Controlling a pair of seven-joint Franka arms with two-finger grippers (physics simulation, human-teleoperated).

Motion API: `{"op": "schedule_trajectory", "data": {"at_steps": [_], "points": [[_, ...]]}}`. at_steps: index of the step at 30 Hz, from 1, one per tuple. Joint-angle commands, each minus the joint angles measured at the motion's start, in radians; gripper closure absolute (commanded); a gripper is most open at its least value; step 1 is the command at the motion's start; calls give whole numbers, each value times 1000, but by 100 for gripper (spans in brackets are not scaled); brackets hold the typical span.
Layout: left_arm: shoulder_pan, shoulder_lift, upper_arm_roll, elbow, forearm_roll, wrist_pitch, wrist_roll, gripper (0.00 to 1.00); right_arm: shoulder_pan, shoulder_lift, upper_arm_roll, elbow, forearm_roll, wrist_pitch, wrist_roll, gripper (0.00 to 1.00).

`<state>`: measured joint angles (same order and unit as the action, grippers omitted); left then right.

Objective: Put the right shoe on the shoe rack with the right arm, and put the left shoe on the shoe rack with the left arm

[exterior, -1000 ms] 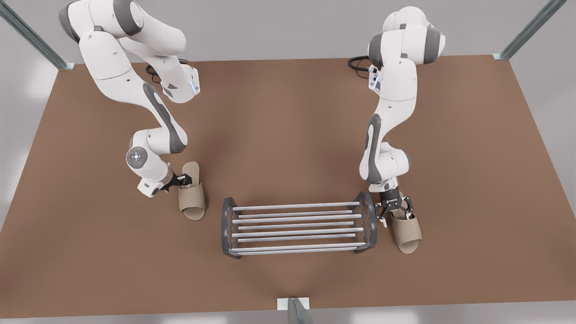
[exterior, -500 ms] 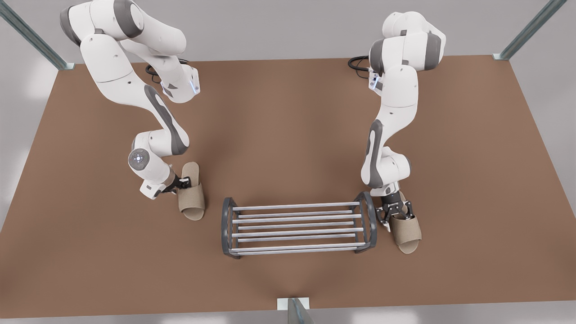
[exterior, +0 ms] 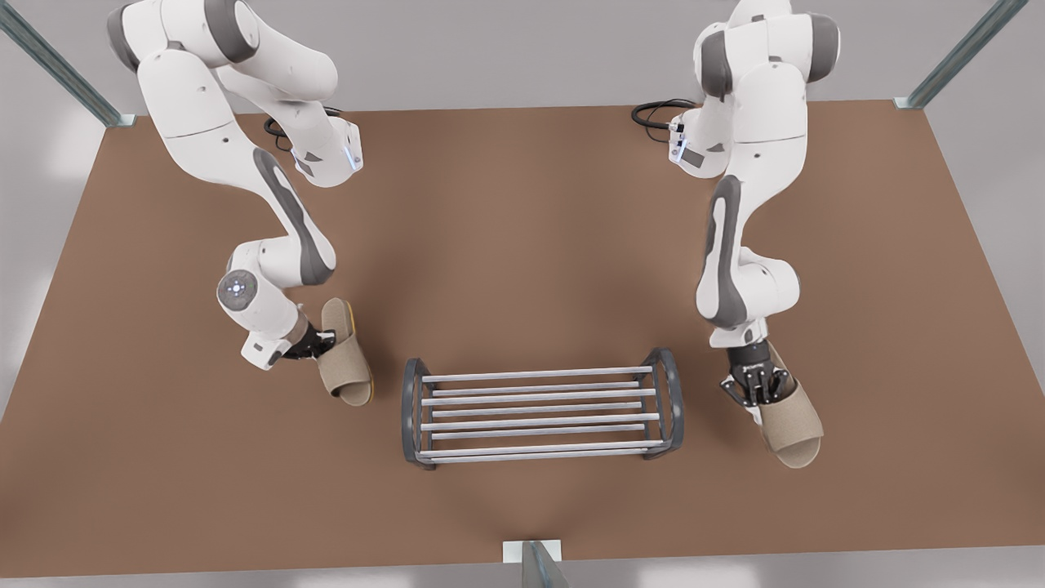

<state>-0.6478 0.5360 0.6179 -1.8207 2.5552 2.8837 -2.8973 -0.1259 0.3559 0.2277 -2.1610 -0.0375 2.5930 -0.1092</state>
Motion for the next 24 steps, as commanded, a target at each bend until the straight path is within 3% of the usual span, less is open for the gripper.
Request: {"op": "schedule_trajectory", "data": {"at_steps": [1,3,5,7,11,16,20,24], "points": [[0,-132,43,0,66,328,-961,79,-14,-35,2,47,-7,-126,-20,79],[-22,-313,52,-2,62,419,-921,79,-31,-72,2,151,-5,-250,-21,79],[-165,-432,51,1,39,439,-918,79,-38,-78,2,325,25,-474,-23,79],[-288,-432,48,11,-75,424,-846,79,-46,-83,2,408,36,-580,-20,79],[-420,-197,46,173,-328,376,-735,79,-46,-83,1,619,61,-820,-12,79],[-401,54,45,265,-474,295,-714,79,-28,-95,48,724,79,-969,151,79],[-359,147,45,296,-530,255,-711,79,11,-120,170,718,73,-981,388,79],[-319,209,42,340,-559,255,-703,79,213,-85,160,780,2,-916,661,79]]}}
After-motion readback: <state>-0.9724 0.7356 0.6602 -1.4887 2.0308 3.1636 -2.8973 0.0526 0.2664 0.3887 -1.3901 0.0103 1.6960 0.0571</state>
